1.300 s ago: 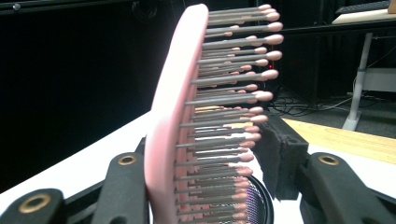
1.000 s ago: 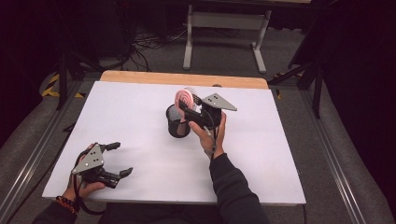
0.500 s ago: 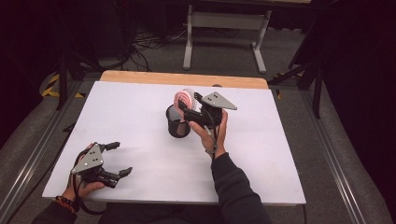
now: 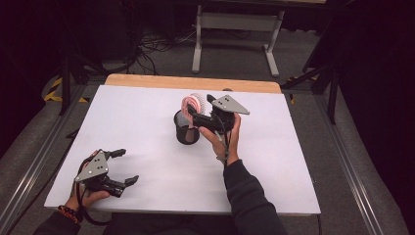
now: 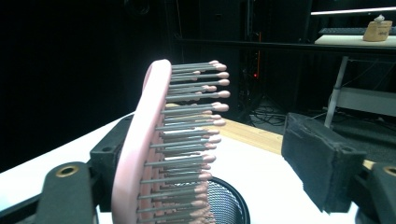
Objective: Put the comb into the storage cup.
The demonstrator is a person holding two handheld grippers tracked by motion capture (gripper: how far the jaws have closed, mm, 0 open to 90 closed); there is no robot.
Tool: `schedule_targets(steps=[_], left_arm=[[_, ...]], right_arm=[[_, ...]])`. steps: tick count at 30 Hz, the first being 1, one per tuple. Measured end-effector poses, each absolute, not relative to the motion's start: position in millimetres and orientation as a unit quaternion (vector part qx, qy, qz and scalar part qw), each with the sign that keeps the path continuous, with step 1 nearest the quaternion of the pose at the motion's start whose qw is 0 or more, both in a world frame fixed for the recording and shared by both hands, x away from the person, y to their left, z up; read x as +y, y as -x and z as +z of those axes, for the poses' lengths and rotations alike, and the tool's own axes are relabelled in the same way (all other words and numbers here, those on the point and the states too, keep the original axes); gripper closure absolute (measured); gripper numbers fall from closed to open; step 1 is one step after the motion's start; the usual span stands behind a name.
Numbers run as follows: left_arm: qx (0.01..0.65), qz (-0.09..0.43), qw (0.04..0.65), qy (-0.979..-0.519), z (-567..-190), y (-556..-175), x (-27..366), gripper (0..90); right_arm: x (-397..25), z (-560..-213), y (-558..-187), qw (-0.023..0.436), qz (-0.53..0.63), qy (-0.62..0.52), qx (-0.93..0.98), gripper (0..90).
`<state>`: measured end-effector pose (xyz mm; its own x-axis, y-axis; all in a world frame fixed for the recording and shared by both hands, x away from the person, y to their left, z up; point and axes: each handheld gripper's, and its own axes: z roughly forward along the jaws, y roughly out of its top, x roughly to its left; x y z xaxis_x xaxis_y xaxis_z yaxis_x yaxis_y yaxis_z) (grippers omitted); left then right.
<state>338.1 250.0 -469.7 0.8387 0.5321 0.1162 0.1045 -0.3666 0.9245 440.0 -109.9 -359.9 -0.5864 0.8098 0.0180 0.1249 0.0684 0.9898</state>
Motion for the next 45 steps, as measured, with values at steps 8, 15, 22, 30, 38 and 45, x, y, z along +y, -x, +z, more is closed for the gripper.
schedule_targets(steps=[8, 15, 22, 30, 38, 45], left_arm=[[0.198, 0.204, 0.528, -0.8, -468.9, -337.8, 250.9, 3.5], [0.199, 0.206, 0.527, -0.8, -468.3, -337.1, 251.6, 3.5], [0.201, 0.209, 0.529, -0.798, -467.9, -337.1, 252.8, 3.4], [0.199, 0.209, 0.525, -0.801, -468.1, -336.8, 252.3, 3.4], [0.2, 0.207, 0.524, -0.801, -468.6, -336.9, 252.3, 3.4], [0.203, 0.21, 0.53, -0.796, -467.0, -335.9, 255.8, 3.2]], right_arm=[[-102.4, -358.5, -436.0, 0.289, 0.583, -0.331, 0.684, 22.1], [-93.8, -359.9, -435.3, 0.288, 0.573, -0.32, 0.697, 22.6], [-84.2, -363.8, -435.6, 0.283, 0.559, -0.309, 0.716, 23.2], [-81.0, -364.3, -435.9, 0.287, 0.55, -0.303, 0.723, 23.6], [-74.4, -365.2, -432.6, 0.273, 0.548, -0.286, 0.737, 22.6], [-69.0, -369.8, -427.5, 0.276, 0.552, -0.281, 0.735, 23.3]])
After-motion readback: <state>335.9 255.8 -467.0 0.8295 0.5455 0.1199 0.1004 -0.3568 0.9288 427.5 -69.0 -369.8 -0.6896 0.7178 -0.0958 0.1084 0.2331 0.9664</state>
